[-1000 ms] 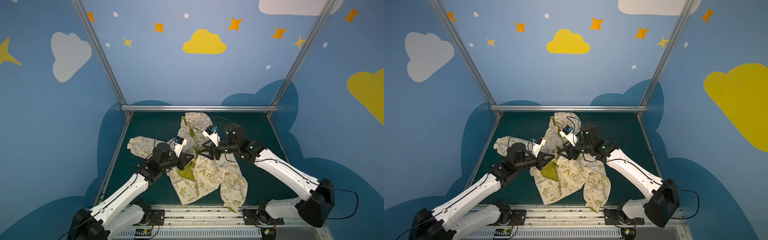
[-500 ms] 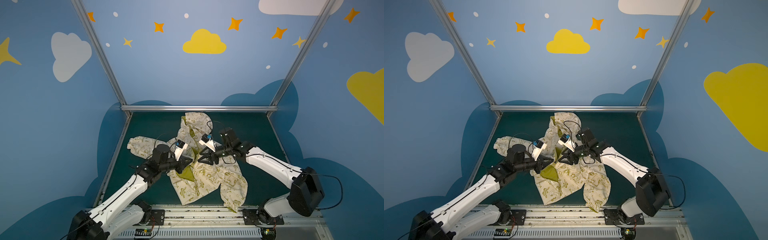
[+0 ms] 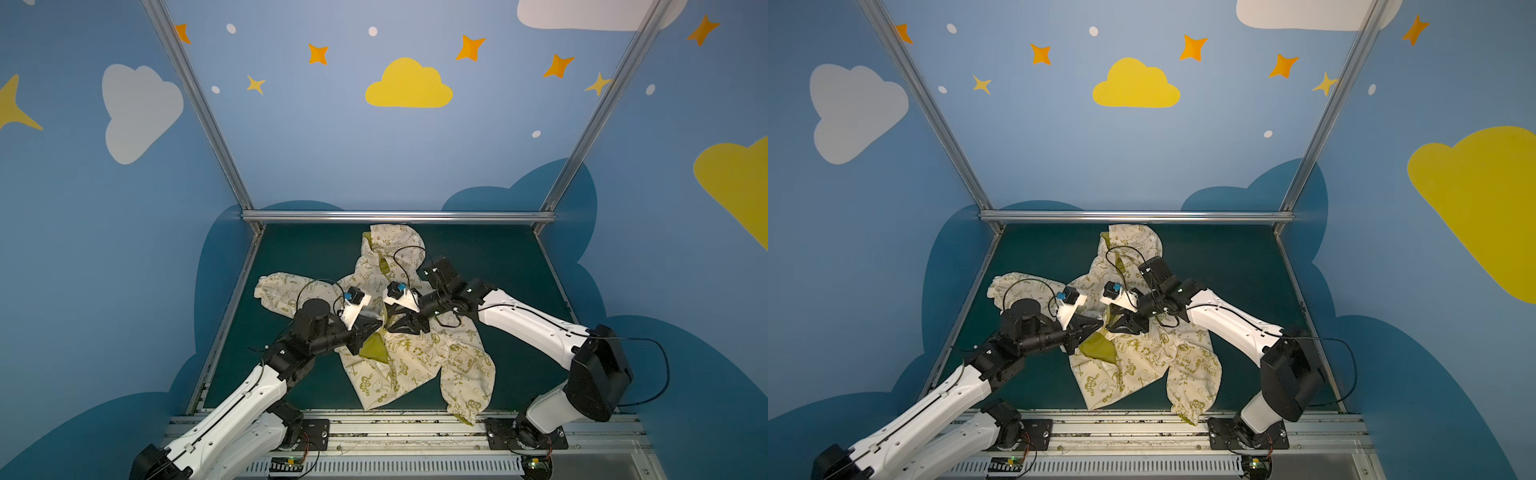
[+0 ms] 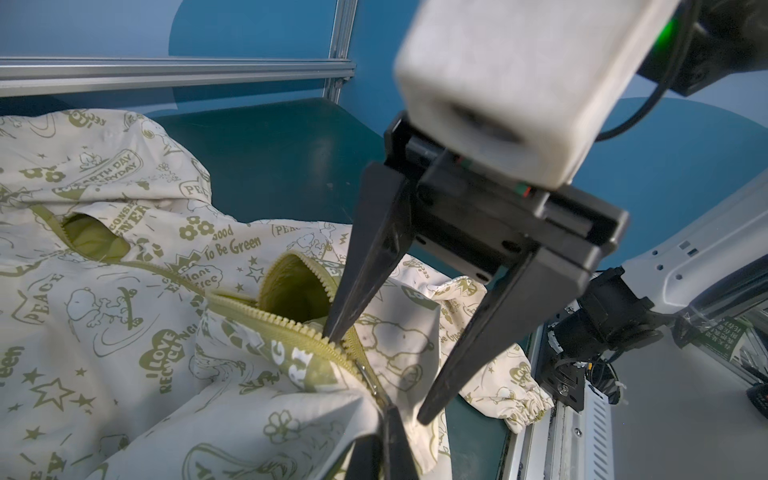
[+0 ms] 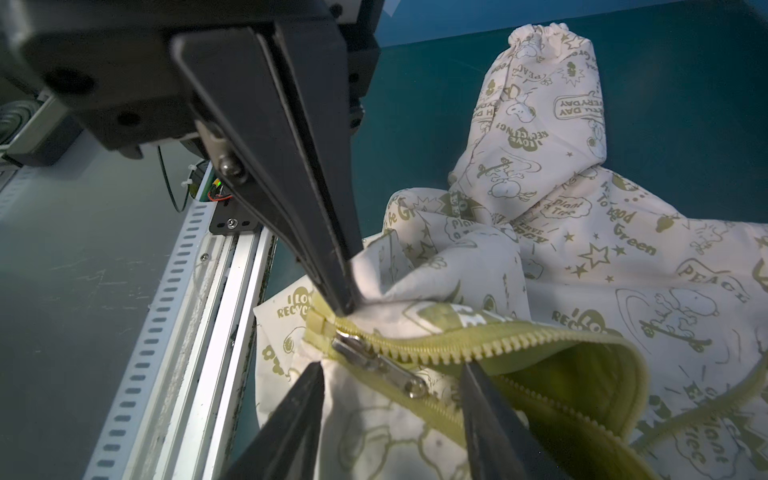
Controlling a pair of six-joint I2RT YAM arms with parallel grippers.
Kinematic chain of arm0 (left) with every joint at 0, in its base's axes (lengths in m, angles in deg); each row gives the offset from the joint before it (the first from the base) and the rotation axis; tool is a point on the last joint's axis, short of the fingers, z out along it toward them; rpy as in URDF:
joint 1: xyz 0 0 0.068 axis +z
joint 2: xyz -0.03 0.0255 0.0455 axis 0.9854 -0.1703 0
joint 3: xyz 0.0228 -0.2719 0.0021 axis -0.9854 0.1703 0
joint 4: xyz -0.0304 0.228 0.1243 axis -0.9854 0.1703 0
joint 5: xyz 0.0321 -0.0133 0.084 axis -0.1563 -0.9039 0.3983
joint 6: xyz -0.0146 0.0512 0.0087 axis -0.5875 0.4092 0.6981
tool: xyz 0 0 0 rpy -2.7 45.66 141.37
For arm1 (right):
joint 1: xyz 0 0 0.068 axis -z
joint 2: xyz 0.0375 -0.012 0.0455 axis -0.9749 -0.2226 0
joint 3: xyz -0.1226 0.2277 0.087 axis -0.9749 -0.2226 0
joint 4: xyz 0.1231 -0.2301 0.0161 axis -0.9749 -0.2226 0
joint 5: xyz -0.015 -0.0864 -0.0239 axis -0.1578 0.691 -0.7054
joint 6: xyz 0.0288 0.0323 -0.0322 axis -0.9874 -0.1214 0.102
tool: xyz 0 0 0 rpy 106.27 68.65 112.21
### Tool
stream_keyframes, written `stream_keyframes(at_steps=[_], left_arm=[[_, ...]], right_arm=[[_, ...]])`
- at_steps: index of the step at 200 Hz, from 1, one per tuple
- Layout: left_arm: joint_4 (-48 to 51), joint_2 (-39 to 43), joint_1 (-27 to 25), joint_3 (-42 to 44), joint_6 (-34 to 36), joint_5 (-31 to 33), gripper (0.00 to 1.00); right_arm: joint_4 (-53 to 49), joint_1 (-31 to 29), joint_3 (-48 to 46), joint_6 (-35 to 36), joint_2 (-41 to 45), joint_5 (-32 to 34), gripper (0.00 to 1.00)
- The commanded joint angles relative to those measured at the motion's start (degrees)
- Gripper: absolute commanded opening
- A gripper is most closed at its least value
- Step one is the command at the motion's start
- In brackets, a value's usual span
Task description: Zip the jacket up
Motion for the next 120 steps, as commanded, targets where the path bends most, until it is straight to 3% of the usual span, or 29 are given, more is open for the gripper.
stream_keyframes(at_steps=[1,21,73,120], left_arm=[[-1.7,0.7,0.1,0.5,1.2,-0.5,0.03],[-1.7,0.8,0.1,0.4,1.1,-0.1,0.03],[-1.7,0.7,0.1,0.5,0.6,0.6,0.03],[-1.7,0.7,0.1,0.7,-0.1,1.0,0.03]], right_arm=[[-4.1,-0.8,3.3,3.1,-1.2,1.9,0.52],[-5.4,-1.1,4.1,3.5,-1.5,3.1,0.46],[-7.0,-1.7,4.3,3.5,-0.1,4.4,0.21],[-7.2,-2.1,4.1,2.7,1.1,5.4,0.16]])
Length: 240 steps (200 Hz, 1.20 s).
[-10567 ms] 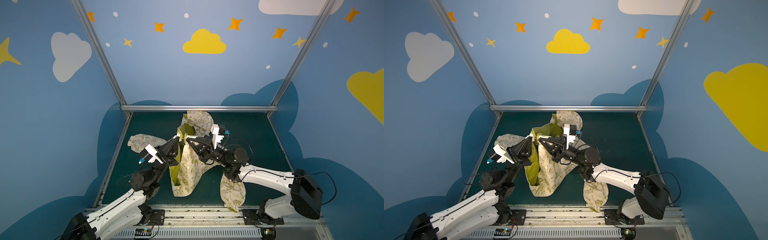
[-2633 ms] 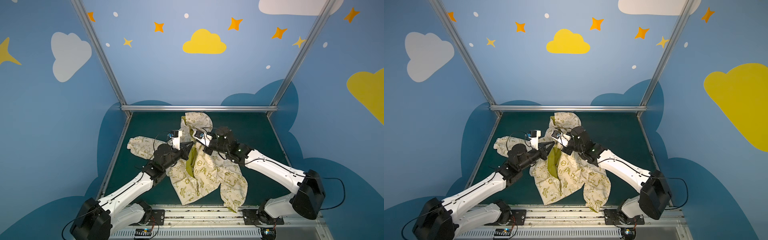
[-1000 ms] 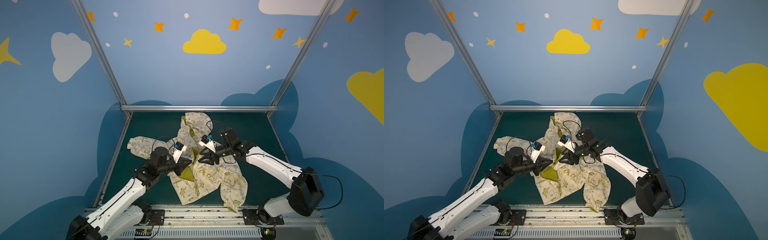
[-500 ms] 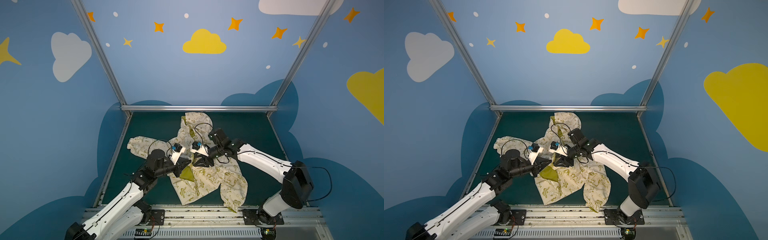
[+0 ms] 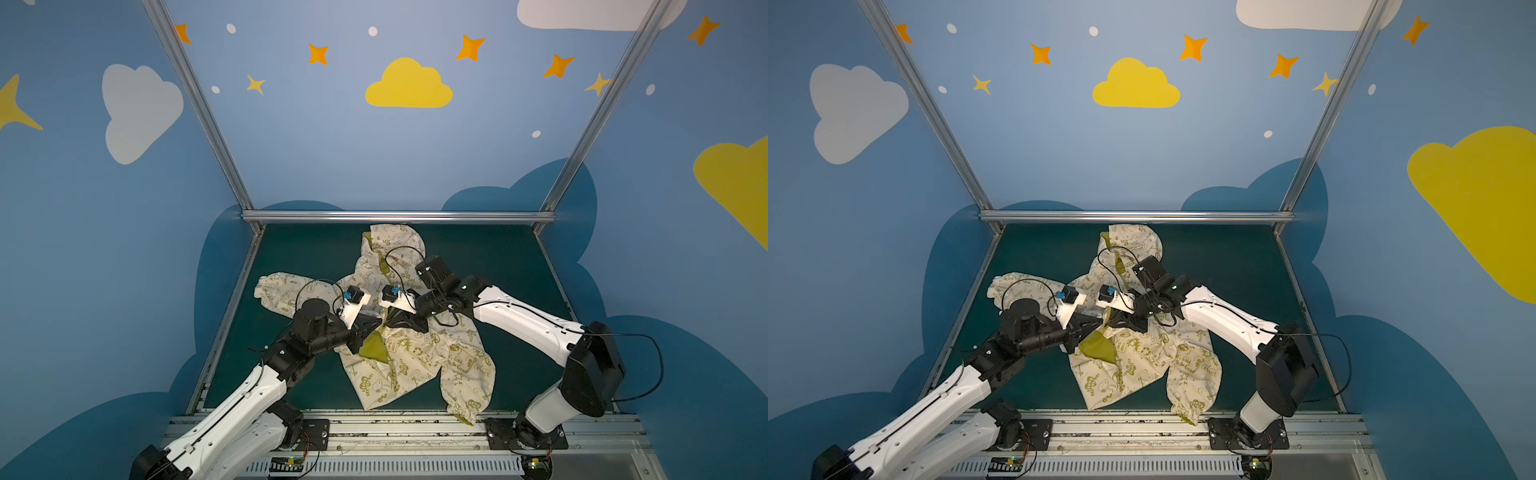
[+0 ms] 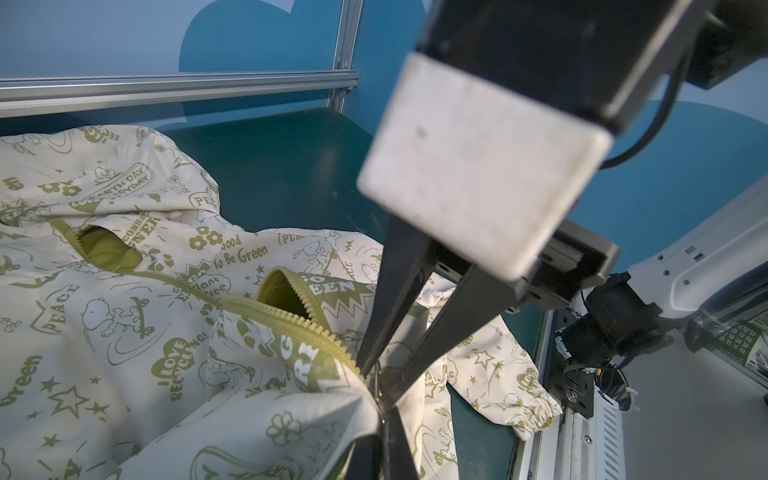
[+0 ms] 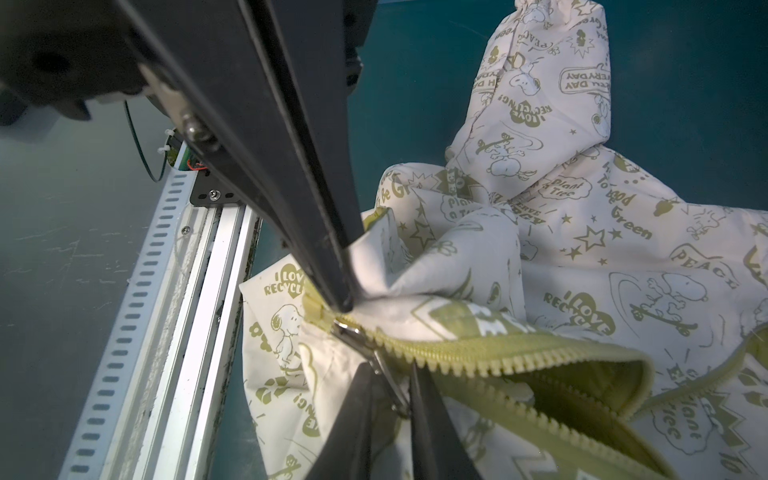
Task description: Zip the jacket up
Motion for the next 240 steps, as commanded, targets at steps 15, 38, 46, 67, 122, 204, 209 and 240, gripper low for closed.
stream_keyframes(at_steps=[15,38,46,67,122,204,209,240], left_arm=[[-1.7,0.3,0.1,1.0,-0.7,0.1,0.03],[-1.6,-0.2,0.0,0.8,-0.8,-0.2,0.03],[-1.5,-0.4,0.0,0.8,-0.6,-0.4,0.03],[-1.8,-0.7,-0.1,0.5,-1.0,-0.6,0.03],[-0.7,-0.9,-1.1,-0.4,-0.4,0.1,0.03],[3.8,-1.2,-2.8,-2.7,2.2,1.4,0.03],[3.8,-1.2,-2.9,-2.7,2.2,1.4,0.03],[4.2,-1.4,-3.2,-3.0,2.2,1.7,0.03]], right_arm=[[-1.6,-0.4,0.8,-0.4,2.5,0.8,0.13],[-1.5,-0.6,0.8,-0.8,3.0,1.2,0.09],[-1.6,-0.7,1.0,-1.0,3.0,1.2,0.07],[-2.9,-0.8,2.0,-1.2,2.4,1.3,0.05],[-4.0,-1.0,3.8,-2.8,1.4,3.9,0.0],[-4.5,0.6,6.7,-8.9,1.2,10.3,0.0],[-4.8,0.8,6.9,-8.9,1.1,10.8,0.0],[-5.7,2.8,8.9,-8.8,0.7,15.2,0.0]])
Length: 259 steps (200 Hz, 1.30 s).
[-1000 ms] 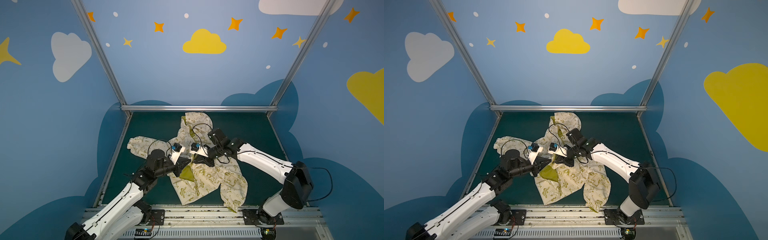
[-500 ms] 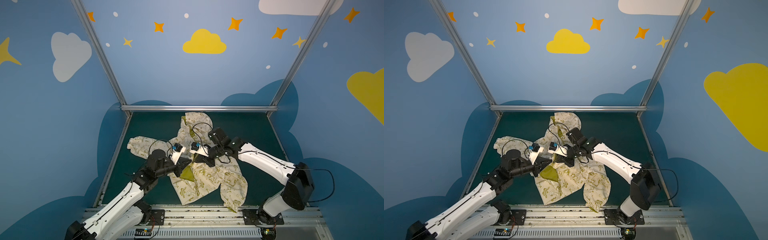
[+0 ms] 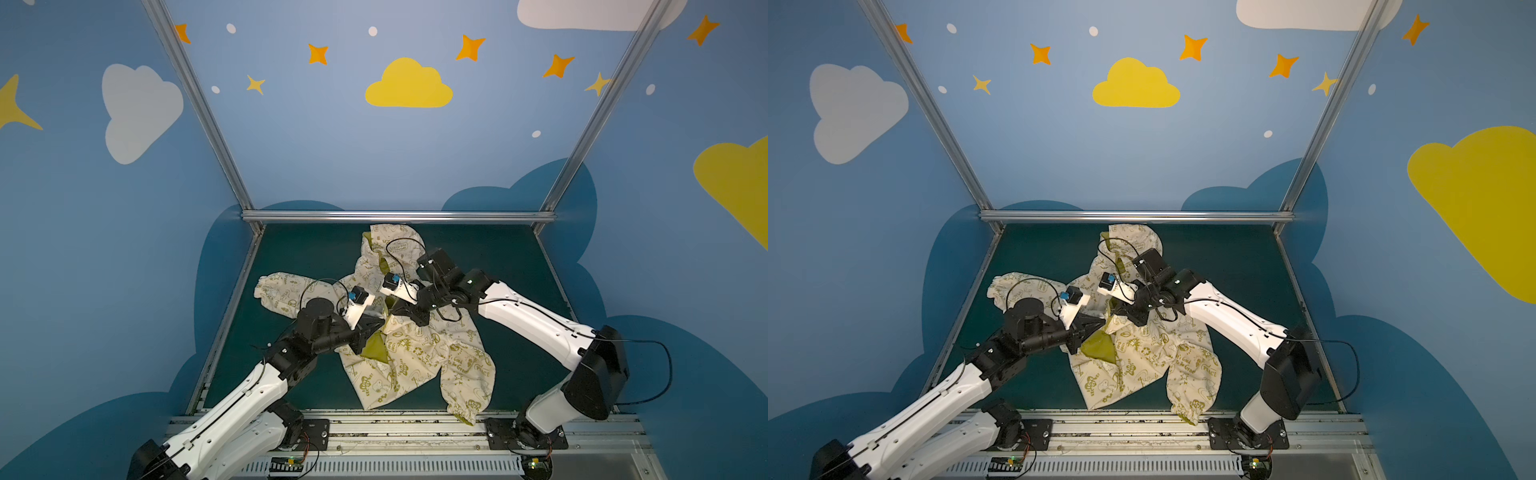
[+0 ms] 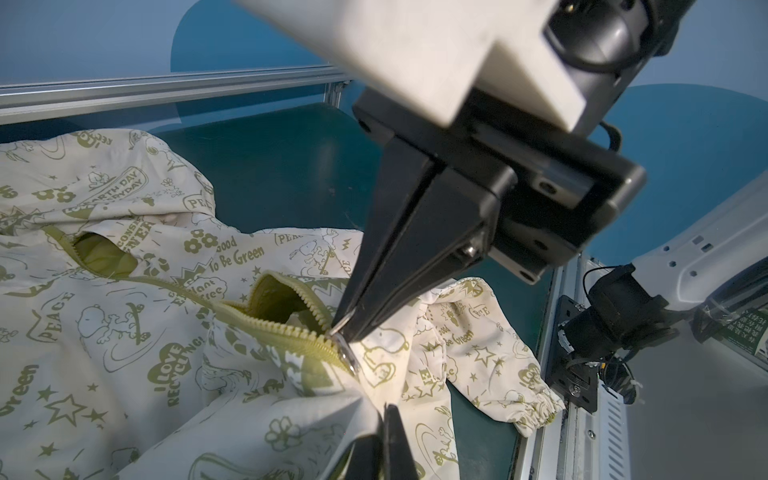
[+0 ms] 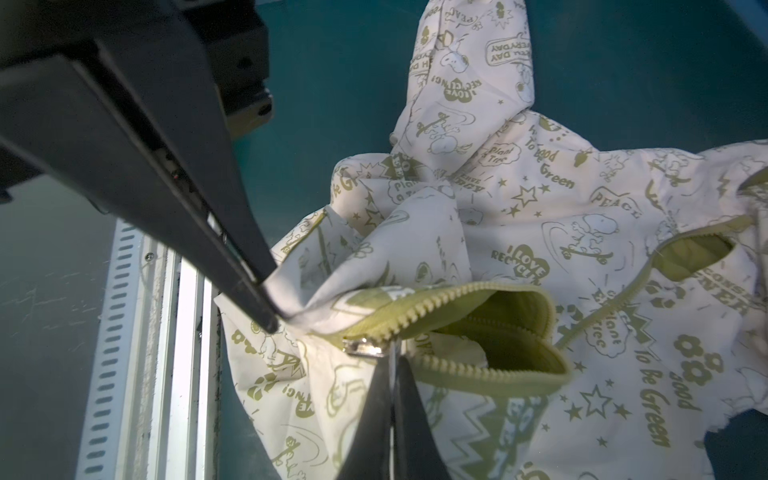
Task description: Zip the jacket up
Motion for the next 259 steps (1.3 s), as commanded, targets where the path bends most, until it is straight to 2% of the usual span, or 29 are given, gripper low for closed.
stream_keyframes(at_steps=[1,27,57,73,95,118,135,148,159,171,188,216,228,259], left_arm=[[2.5,-0.4,-0.4,-1.5,0.9,-0.6,0.03],[6.9,-4.3,0.2,-7.0,0.7,-0.2,0.03],[10.1,-15.5,3.8,-19.1,5.7,-5.2,0.03],[12.3,-23.7,6.7,-29.5,9.2,-8.1,0.03],[18.2,-34.5,9.5,-48.4,14.3,-10.6,0.03],[22.9,-41.2,11.4,-65.7,16.4,-11.2,0.03],[26.5,-42.5,12.3,-71.4,16.9,-11.4,0.03],[28.2,-40.8,12.5,-69.1,17.0,-11.3,0.03],[27.3,-37.6,12.5,-62.3,17.1,-11.4,0.03],[25.4,-33.4,12.6,-53.0,16.3,-10.8,0.03],[24.3,-28.1,12.9,-40.6,14.6,-10.0,0.03],[24.4,-20.7,13.2,-23.9,10.9,-6.6,0.03],[25.3,-18.6,13.3,-19.2,10.1,-2.9,0.03],[24.0,-12.7,14.1,-10.8,6.5,13.2,0.03]], right_arm=[[-0.7,2.1,3.2,-0.9,-0.5,5.2,0.0],[0.0,5.3,6.8,-3.1,-2.0,10.5,0.0],[1.0,10.6,15.6,-6.5,-6.2,17.9,0.0],[0.6,14.5,23.8,-7.6,-9.1,21.9,0.0],[0.1,19.1,36.9,-11.0,-12.6,24.9,0.0],[-3.8,20.2,54.5,-6.0,-16.4,31.0,0.0],[-7.5,20.2,61.0,-4.3,-16.6,30.9,0.0],[-10.6,19.8,58.9,-5.4,-14.1,29.3,0.0],[-11.0,18.9,51.7,-6.4,-10.2,26.1,0.0],[-7.1,17.1,36.9,-7.6,-4.5,24.6,0.0],[-1.4,14.3,18.3,-13.2,1.2,23.7,0.0],[4.6,12.1,-0.9,-22.9,4.1,23.2,0.0],[7.2,12.1,-6.3,-26.4,3.9,24.4,0.0],[9.7,13.3,-12.4,-31.1,0.8,23.7,0.0]])
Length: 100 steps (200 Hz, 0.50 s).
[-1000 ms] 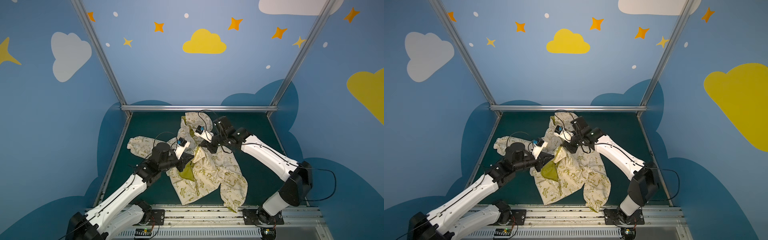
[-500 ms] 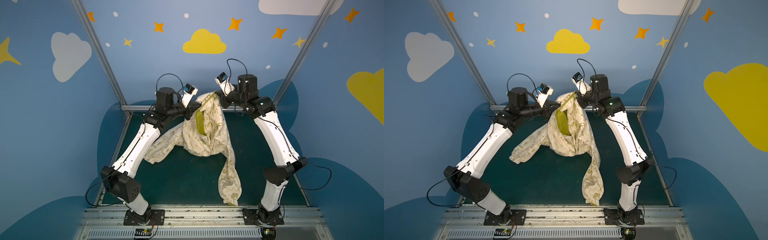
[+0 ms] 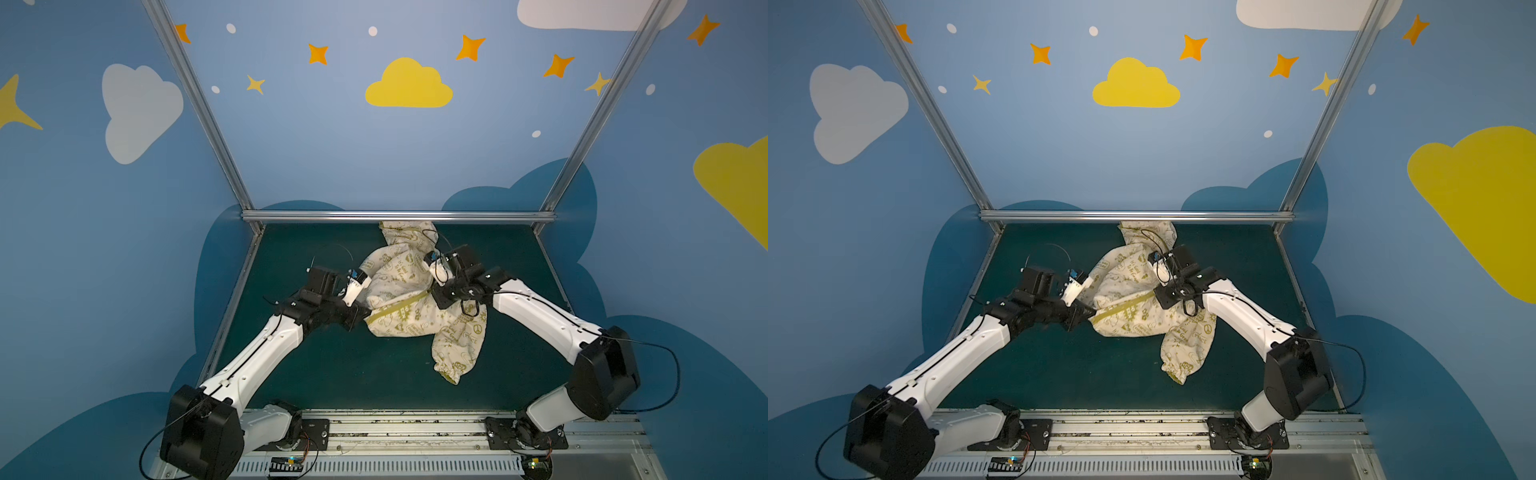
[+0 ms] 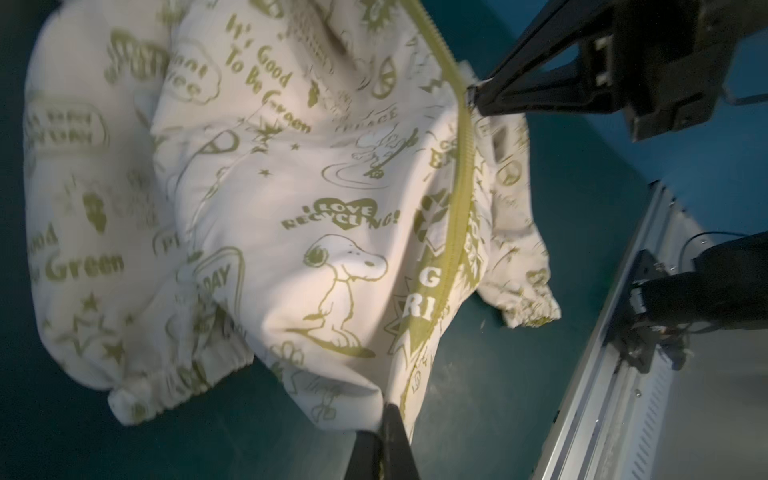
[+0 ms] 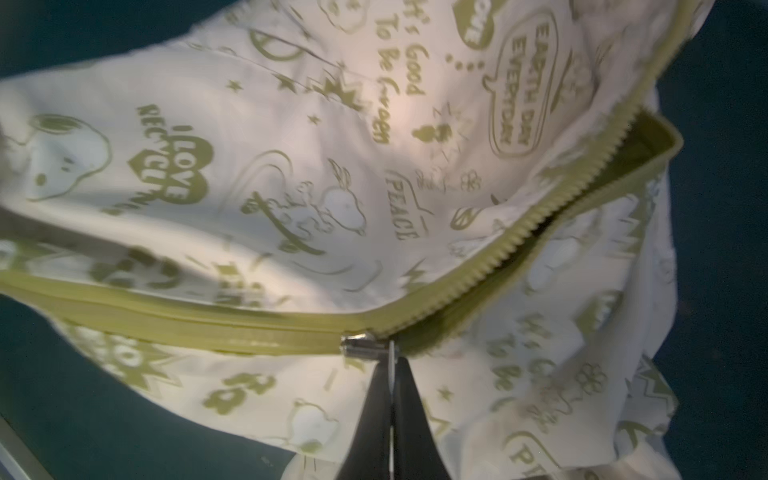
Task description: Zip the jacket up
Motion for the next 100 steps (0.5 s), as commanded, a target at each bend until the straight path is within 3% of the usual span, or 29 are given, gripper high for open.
stream_keyframes(at_steps=[1,43,100], left_arm=[[-0.2,5.5,1.2,3.1,-3.5,13.2,0.03],[2.0,7.6,5.9,4.8,-4.2,18.4,0.03],[2.9,13.7,17.2,7.3,-4.6,16.6,0.03]], right_arm=[[6.2,1.4,-1.1,-7.1,-0.1,2.0,0.0],[9.8,3.3,-2.0,-6.8,-1.3,6.0,0.0],[8.2,8.9,7.3,-2.9,-1.9,9.4,0.0]])
